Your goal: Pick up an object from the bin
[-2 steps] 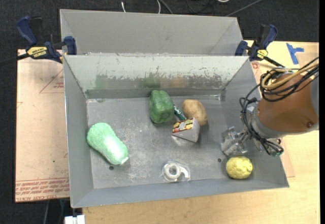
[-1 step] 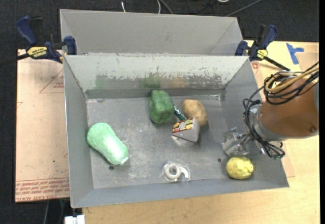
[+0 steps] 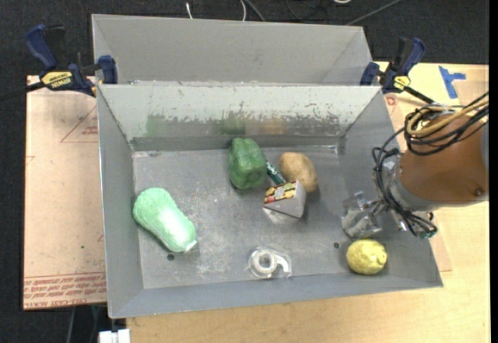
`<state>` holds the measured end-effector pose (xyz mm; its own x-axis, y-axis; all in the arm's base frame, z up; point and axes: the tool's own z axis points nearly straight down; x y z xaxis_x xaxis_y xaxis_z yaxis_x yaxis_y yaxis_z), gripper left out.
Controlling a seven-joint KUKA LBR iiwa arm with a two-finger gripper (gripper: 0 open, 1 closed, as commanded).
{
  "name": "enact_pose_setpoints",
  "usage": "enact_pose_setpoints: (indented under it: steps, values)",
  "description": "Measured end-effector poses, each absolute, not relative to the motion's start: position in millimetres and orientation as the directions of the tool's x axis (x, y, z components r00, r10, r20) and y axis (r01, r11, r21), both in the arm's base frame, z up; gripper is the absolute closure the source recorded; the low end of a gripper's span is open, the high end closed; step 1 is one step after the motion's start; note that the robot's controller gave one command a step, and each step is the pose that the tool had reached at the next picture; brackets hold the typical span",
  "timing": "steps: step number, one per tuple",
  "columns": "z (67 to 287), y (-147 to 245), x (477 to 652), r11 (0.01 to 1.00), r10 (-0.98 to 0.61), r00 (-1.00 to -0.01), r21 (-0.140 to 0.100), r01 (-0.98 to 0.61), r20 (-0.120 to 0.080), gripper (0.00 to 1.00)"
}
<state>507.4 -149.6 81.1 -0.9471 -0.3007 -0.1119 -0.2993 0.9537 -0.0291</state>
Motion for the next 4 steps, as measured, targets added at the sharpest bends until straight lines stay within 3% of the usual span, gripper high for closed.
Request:
enact_pose_setpoints:
  steps: [1, 3, 4]
  values:
    - [77.3, -152.5, 510.6, 0.971, -0.239, -0.962, -0.029, -0.237, -0.133, 1.00]
    - [77.2, -152.4, 510.6, 0.971, -0.239, -0.962, -0.030, -0.237, -0.133, 1.00]
    - [76.9, -152.8, 505.7, 0.971, -0.237, -0.959, -0.036, -0.234, -0.154, 1.00]
